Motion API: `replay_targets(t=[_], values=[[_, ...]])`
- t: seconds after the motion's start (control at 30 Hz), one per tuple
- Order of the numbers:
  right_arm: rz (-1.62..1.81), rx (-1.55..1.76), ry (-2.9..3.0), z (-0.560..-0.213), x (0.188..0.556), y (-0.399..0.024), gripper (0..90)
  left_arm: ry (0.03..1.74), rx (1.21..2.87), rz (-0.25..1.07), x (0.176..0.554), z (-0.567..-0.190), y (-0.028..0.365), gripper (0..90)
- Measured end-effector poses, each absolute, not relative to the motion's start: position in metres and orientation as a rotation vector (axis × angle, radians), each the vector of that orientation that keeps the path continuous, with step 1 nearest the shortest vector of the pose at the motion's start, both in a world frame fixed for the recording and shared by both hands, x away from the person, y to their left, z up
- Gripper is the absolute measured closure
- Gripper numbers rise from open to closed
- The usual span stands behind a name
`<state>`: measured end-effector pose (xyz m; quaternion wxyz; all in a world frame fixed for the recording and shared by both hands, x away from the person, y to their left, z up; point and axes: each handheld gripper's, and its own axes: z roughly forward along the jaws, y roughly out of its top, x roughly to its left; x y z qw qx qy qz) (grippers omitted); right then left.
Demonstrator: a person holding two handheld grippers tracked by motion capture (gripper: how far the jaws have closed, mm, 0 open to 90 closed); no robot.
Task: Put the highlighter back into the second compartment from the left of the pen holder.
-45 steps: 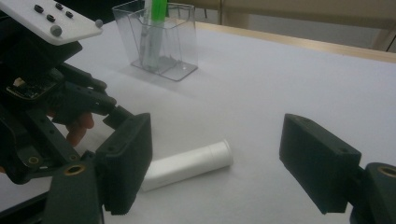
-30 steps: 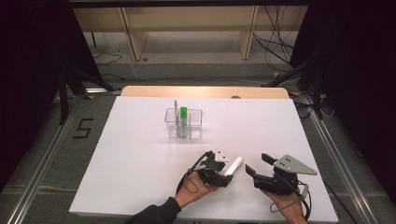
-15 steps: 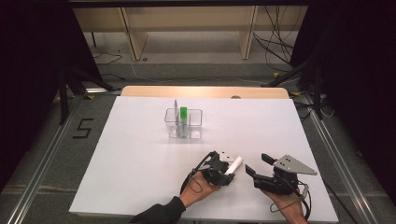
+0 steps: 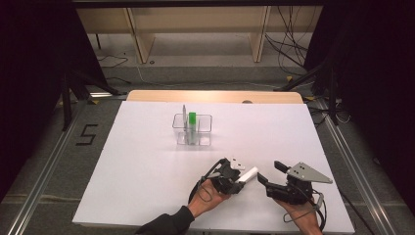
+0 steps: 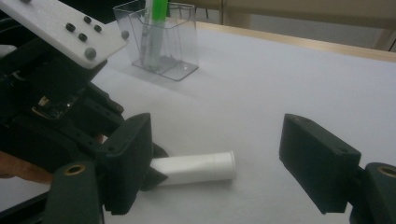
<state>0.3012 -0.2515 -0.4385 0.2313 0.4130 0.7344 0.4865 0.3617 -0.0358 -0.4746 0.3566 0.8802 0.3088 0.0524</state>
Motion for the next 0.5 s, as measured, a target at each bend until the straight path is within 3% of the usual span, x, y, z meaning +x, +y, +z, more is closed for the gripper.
replay_targets(t=[0.5], values=[[1.346,1.142,2.020,-0.439,0.301,-0.251,26.6,0.778,2.166,0.159,0.367,-0.451,0.006,71.1]])
